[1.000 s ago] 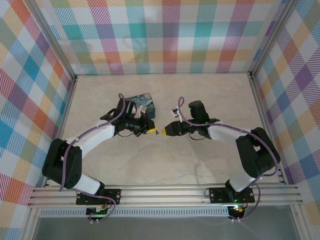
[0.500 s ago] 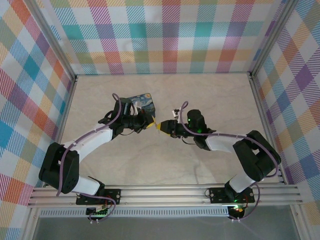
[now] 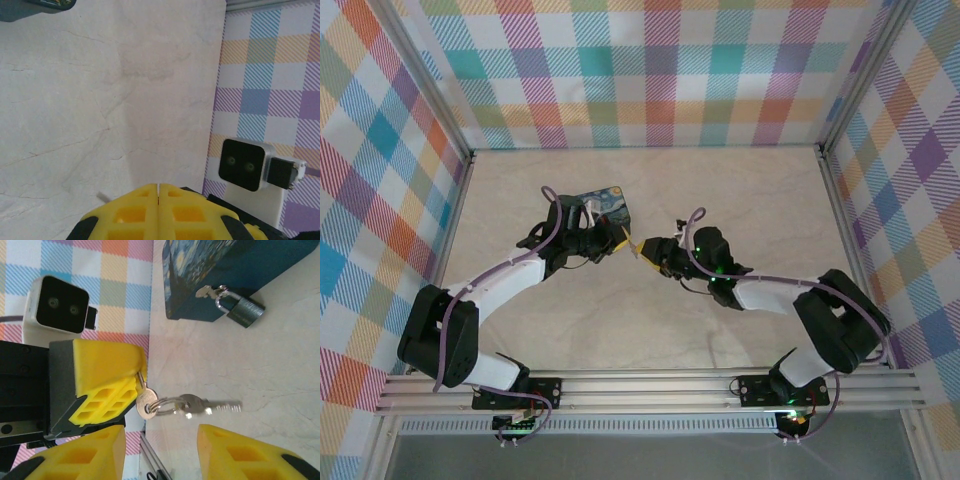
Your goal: Unlock the padlock with the key
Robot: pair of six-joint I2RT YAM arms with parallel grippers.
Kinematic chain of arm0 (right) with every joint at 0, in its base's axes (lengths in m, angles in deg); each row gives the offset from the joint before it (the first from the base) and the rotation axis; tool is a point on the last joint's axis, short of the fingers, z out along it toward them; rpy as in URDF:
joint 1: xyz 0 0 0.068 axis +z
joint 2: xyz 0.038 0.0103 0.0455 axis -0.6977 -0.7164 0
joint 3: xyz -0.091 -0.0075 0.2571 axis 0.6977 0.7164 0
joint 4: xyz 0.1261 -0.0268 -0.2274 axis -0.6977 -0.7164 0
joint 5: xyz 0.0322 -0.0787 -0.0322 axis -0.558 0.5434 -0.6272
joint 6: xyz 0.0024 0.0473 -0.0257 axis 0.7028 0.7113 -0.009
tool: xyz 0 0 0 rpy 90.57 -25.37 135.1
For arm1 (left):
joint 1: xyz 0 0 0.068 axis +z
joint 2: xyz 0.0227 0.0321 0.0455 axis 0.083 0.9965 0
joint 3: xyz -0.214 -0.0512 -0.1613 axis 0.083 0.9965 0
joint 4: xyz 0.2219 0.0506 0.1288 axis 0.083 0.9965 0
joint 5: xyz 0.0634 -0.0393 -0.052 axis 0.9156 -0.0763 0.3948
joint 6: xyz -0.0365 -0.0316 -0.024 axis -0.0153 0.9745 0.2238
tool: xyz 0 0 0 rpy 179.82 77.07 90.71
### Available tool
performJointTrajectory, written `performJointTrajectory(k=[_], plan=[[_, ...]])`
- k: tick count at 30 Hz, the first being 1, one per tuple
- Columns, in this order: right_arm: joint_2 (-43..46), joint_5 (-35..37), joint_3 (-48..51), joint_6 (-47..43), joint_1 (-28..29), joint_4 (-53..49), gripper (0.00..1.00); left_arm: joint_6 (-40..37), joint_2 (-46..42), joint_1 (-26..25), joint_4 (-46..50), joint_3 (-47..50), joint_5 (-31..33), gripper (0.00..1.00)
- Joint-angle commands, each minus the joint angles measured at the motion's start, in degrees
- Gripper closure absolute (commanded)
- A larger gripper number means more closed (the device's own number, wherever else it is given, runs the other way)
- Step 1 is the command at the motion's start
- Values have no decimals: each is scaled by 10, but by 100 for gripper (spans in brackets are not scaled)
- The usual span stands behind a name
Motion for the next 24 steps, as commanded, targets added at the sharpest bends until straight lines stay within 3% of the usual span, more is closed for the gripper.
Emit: performJointTrajectory(k=[1,8,16,24], plan=[[49,57,15,9,1,-24,57,-2,-20,-2,-11,9,16,100],[80,94,-1,49,47,-51,59,6,-32,-4,-29,21,39,100],[22,89,-33,95,58,4,58,12,-32,-5,-31,20,41,100],[-36,89,-47,118,58,62,67,12,-37,-11,-29,23,39,100]])
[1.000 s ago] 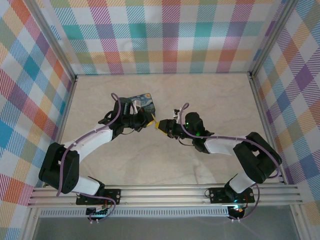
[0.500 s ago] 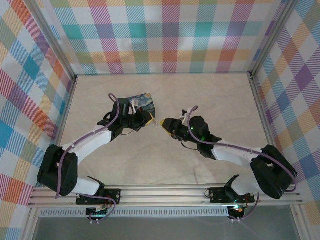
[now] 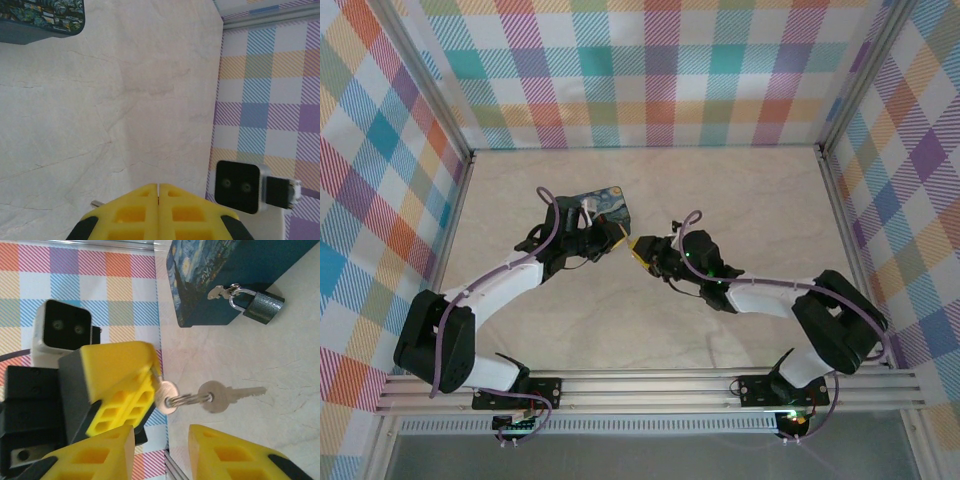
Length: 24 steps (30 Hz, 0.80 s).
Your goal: Unlock the padlock with the key
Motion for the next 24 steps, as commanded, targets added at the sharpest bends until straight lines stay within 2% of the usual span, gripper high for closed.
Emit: performJointTrajectory(k=[1,16,24], plan=[[-14,6,-19,19,5,47,68,6,-19,-7,-13,10,0,100],[-24,33,-23,9,4,63,78,-1,-6,-15,-11,5,-11,100],[-28,54,-14,12,2,92,82,40,0,-20,-53,21,-19,100]])
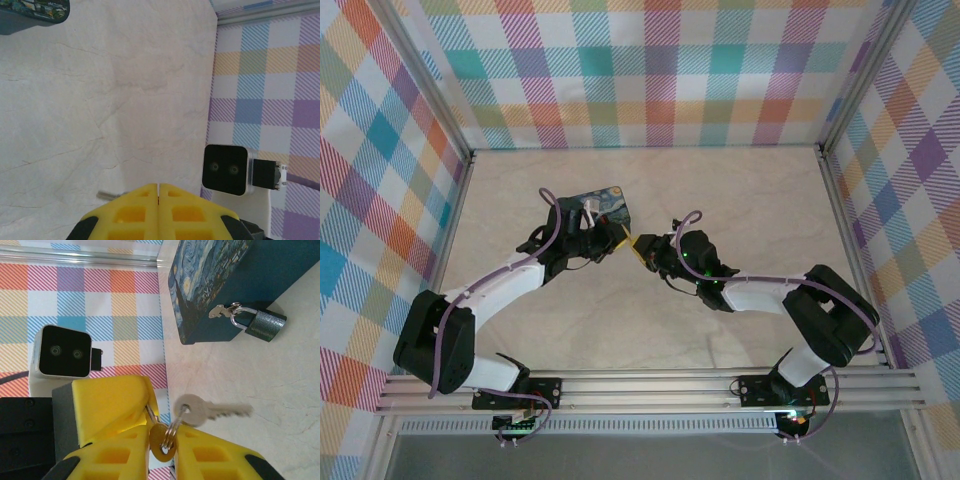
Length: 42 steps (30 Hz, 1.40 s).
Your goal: Unlock the padlock with the key
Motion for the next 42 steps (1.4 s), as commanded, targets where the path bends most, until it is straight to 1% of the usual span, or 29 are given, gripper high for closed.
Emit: performJointTrajectory(k=[1,6,11,13,14,16,17,18,19,22,25,26,28,30,33,37,39,42], plan=[[-6,21,-10,-3,-1,57,82,26,2,-9,-35,15,-16,100],[-6,31,-11,-6,-1,71,93,37,6,-10,-43,18,-13,100],[3,46,4,-7,-2,65,98,38,3,-11,-40,22,-5,100],[10,52,10,-20,-4,57,99,36,1,-11,-32,23,4,100],[16,53,14,-30,-5,49,100,29,-1,-10,-16,21,15,94],[32,57,21,-54,-5,18,100,10,-9,-10,26,11,38,72],[41,59,24,-67,-6,-2,100,-2,-14,-10,54,3,56,62],[51,60,29,-84,-7,-22,100,-14,-21,-9,85,-6,73,57],[59,63,32,-101,-7,-39,100,-24,-25,-8,108,-15,86,54],[76,55,36,-155,-12,-80,100,-45,-35,-8,172,-40,125,49],[86,20,35,-214,-24,-105,100,-59,-33,-8,211,-51,155,46],[91,3,30,-242,-31,-125,100,-63,-31,-7,236,-51,165,45],[100,-15,9,-305,-39,-202,100,-81,-25,-8,242,-50,176,42],[109,-12,0,-359,-43,-263,100,-115,-4,-10,266,-62,203,37],[124,-24,6,-399,-57,-294,100,-143,44,-13,307,-98,239,31],[139,-33,23,-411,-69,-290,100,-137,81,-26,257,-97,286,23],[137,-47,27,-412,-72,-283,100,-139,106,-32,234,-102,306,22],[138,-53,37,-410,-73,-276,100,-151,145,-39,227,-122,343,22]])
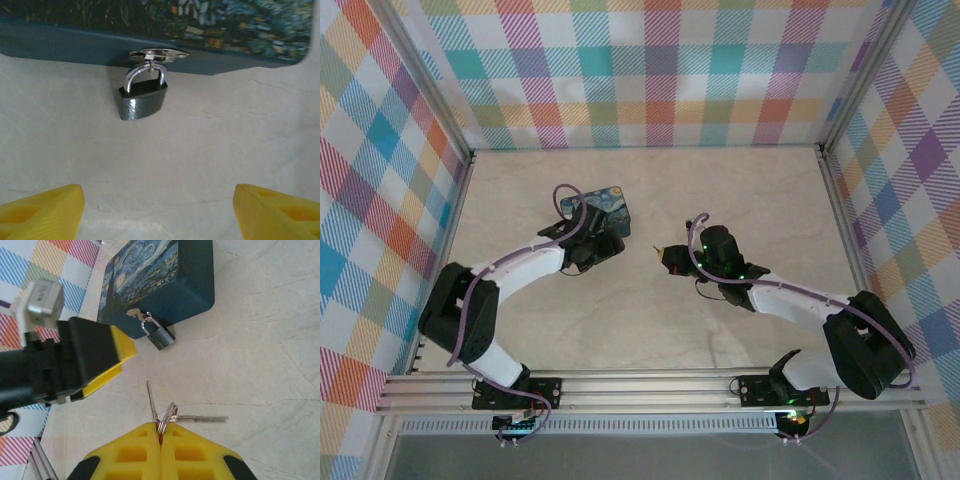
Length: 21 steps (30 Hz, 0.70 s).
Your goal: Unlock the padlock with the key
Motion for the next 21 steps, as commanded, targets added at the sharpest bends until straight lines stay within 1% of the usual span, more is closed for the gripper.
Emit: performJointTrajectory(k=[1,2,3,6,9,12,21], plan=[[9,-22,19,-21,-2,-1,100,-23,36,-9,-24,-35,62,22],[10,-22,24,-15,-4,5,100,-24,47,-9,-26,-38,64,22],[9,-25,28,-9,-5,14,100,-24,56,-10,-52,-40,68,23],[11,-31,32,1,-7,27,100,-25,84,-15,-67,-53,85,26],[11,-39,30,4,-8,29,100,-31,115,-21,-51,-78,116,33],[14,-38,29,2,-9,26,100,-25,139,-24,-37,-94,143,38],[-3,-48,4,1,-18,24,100,-13,182,-25,4,-131,175,48]])
